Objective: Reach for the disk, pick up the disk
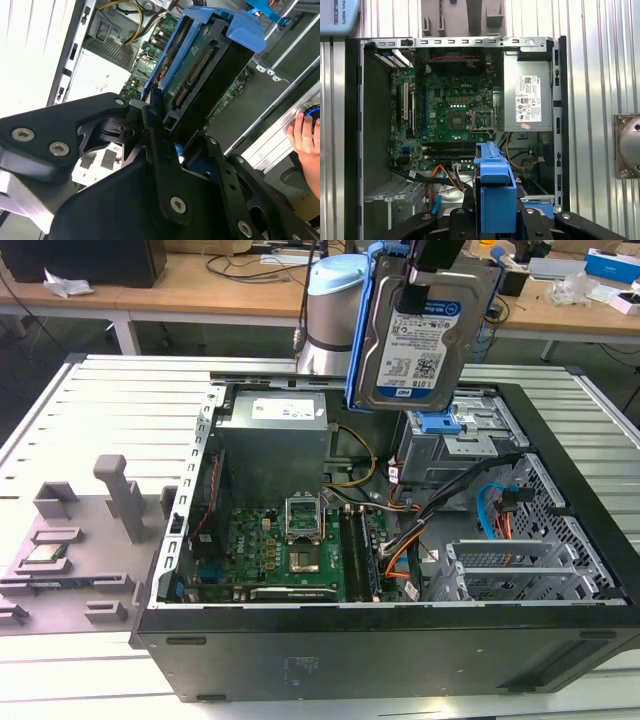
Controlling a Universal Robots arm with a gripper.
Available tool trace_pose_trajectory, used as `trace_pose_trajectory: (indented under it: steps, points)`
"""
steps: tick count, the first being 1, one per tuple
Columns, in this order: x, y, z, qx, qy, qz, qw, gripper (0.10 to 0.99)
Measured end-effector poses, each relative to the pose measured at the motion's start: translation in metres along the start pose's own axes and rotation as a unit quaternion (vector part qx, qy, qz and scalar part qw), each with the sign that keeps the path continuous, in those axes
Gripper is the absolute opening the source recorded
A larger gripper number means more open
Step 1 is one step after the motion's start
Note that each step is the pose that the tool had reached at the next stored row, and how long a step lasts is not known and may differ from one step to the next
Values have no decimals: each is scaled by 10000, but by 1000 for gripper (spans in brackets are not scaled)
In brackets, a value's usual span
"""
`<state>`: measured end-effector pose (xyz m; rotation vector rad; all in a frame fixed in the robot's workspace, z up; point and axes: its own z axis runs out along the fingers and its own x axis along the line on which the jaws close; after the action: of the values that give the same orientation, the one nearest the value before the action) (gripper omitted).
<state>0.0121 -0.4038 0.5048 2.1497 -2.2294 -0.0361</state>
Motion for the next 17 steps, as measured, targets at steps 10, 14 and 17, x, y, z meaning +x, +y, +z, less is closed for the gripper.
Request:
trace_pose_trajectory:
  steps: [10, 14, 17]
  points:
    - [155, -6, 14, 0, 0, 0, 10000, 365]
    - [212, -9, 19, 0, 0, 0, 10000, 365]
    - [260, -11, 23, 0, 0, 0, 10000, 365]
